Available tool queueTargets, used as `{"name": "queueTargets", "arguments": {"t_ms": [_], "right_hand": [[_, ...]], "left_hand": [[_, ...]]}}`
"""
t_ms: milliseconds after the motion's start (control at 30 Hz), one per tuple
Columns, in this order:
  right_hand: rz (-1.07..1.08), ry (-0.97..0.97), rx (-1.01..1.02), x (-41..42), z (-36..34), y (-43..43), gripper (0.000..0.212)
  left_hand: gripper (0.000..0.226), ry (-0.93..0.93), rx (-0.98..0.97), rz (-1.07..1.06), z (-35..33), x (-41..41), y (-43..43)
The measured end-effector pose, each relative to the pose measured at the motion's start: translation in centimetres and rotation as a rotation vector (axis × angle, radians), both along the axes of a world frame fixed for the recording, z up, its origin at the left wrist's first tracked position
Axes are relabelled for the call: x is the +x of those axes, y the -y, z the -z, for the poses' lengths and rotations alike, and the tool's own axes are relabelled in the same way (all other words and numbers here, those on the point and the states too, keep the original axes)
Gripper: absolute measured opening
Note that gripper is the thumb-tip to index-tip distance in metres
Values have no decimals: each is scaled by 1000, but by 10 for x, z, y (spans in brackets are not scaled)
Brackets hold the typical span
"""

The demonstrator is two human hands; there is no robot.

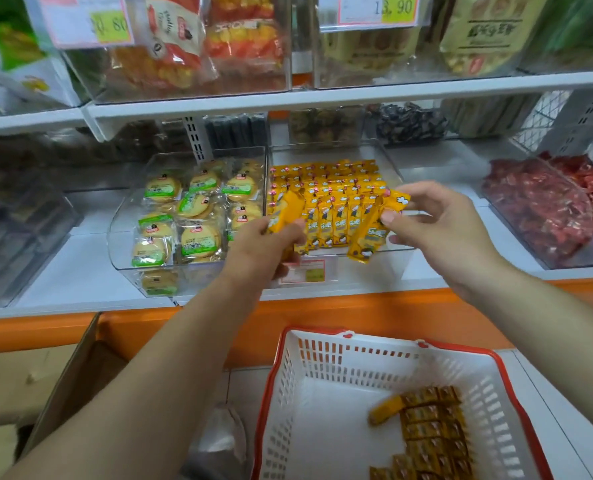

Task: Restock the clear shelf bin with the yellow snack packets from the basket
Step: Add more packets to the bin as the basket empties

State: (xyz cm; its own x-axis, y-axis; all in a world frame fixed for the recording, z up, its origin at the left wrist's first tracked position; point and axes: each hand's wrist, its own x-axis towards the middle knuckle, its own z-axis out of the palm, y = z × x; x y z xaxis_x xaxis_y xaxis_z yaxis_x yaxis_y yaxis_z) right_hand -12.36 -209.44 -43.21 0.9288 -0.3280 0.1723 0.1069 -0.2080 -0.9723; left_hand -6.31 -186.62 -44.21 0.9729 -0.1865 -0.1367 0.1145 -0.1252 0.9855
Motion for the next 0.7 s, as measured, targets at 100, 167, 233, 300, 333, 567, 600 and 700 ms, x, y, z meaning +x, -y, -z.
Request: {"name": "queueTargets", "arguments": {"t_ms": [100,167,233,300,333,567,600,700], "right_hand": [[22,24,-225,38,-1,-11,27],[21,4,-385,67,4,-21,28],[0,-40,-463,94,18,-30,30],[-5,-105,-518,117,33,-37,33],[0,-135,-563,126,40,-40,33],[63,-263,-718,149,69,-52,37],[67,-263,-693,146,66,-51,39],[64,-223,-611,117,48,-45,39]], "left_hand": [[21,20,-9,-128,-1,13,-22],[15,28,-27,-167,0,17,-32],[17,32,-22,-185,0,18,-40],[30,26,-24,-201,0,19,-45],[32,27,-29,-205,0,20,-47],[17,52,6,-180,-3,19,-52],[18,54,18,-176,-3,18,-52],[25,55,30,-145,-2,16,-48]]}}
